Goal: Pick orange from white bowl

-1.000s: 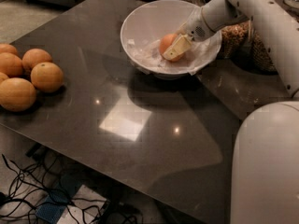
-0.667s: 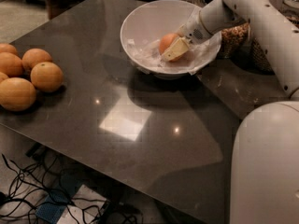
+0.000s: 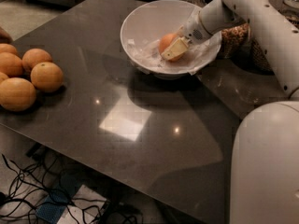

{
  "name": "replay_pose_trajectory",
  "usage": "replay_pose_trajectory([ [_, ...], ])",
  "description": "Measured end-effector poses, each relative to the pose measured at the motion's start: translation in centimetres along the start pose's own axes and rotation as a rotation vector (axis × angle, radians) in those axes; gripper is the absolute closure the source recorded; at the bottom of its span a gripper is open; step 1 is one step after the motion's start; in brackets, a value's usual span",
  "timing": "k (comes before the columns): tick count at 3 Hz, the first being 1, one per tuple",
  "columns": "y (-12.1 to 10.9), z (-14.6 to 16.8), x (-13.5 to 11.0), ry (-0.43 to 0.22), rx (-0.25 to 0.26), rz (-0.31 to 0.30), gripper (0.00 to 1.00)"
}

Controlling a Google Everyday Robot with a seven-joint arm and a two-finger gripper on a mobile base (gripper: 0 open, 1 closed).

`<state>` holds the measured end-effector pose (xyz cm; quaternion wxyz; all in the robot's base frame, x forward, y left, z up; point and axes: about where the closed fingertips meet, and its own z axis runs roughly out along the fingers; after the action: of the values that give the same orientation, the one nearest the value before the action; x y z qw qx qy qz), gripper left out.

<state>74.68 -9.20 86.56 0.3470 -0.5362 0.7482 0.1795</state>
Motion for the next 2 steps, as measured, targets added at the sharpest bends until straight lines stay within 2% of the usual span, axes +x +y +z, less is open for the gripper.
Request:
replay_pose_trajectory([
  [1, -0.1, -1.7, -0.5, -0.014, 0.029, -0.017, 1.00],
  [2, 0.0, -4.3, -0.8, -0.023, 0.085, -0.040, 1.00],
])
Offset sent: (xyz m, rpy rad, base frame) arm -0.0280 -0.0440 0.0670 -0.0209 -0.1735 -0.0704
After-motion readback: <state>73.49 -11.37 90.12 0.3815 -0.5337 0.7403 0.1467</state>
